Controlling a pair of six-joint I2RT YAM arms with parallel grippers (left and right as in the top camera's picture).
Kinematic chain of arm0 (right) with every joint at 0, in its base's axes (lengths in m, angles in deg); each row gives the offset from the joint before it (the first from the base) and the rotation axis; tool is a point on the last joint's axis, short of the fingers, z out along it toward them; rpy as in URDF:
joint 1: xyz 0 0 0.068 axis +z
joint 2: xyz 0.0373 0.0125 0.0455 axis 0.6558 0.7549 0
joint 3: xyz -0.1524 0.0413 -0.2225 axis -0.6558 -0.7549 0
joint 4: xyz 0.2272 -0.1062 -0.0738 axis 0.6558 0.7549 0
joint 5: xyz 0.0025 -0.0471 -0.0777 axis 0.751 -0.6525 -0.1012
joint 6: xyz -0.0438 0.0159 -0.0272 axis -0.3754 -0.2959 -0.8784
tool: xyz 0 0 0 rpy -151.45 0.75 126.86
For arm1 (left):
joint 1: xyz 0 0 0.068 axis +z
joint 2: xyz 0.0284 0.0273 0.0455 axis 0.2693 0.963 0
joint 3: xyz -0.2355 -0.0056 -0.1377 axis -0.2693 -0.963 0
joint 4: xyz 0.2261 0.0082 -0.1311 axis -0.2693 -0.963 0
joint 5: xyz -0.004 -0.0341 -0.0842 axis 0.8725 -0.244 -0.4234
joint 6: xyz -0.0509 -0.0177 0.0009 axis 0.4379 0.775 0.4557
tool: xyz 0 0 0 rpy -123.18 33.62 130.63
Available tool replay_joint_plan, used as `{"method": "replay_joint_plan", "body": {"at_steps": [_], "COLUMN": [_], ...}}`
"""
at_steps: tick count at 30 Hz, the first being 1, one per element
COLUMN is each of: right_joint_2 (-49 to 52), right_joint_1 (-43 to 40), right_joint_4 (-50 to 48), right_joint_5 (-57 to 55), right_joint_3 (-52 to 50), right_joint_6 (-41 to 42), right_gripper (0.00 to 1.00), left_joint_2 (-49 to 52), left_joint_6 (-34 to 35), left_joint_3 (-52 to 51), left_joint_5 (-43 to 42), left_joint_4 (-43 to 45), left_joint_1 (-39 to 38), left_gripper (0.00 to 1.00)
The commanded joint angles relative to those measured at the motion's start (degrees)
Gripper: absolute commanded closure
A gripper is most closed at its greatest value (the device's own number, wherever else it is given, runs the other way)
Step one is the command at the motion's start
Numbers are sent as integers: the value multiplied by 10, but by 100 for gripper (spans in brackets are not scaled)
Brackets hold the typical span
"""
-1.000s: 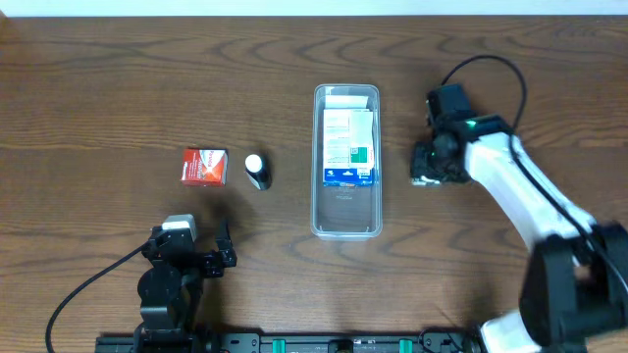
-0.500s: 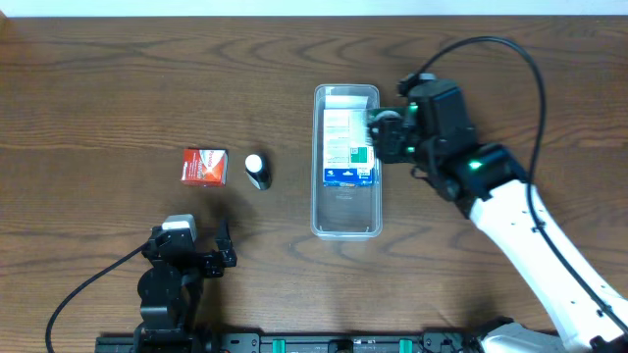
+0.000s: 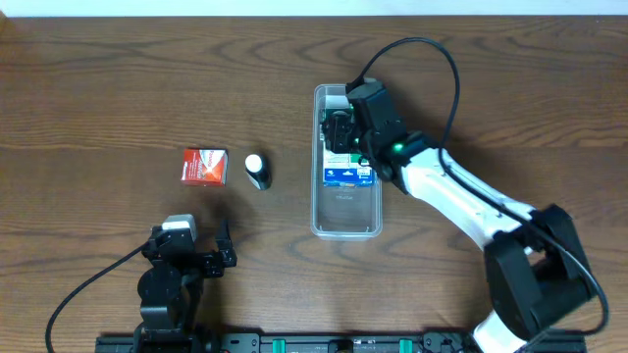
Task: Pack container
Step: 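Carry the green box into the container and release it, then raise the right gripper away from the container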
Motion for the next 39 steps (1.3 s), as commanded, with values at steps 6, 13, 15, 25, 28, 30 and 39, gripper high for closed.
{"method": "replay_joint_plan", "body": {"at_steps": [6, 13, 15, 25, 28, 30, 39], "right_joint_2": [-5, -83, -115, -267, -276, -276, -276], "right_joint_1": [-9, -36, -53, -249, -302, -323, -337], "right_joint_4": [-5, 23, 44, 263, 304, 319, 372], "right_joint_5": [13, 15, 16, 16, 16, 16, 16], "right_joint_3": [6, 6, 6, 6, 6, 6, 6], "right_joint_6": [7, -13, -16, -36, -36, -35, -35], "right_gripper": [24, 27, 25, 10, 3, 1, 1], "left_joint_2": [-3, -3, -3, -3, -3, -3, -3], "left_joint_6": [1, 1, 1, 1, 1, 1, 3], "left_joint_3": [-11, -11, -11, -11, -11, -11, -11], "left_joint_5": [-4, -4, -4, -4, -4, -4, -5], "left_joint_4": [0, 0, 0, 0, 0, 0, 7], "left_joint_1": [-2, -2, -2, -2, -2, -2, -2], "left_gripper": [2, 2, 2, 2, 2, 2, 2]}}
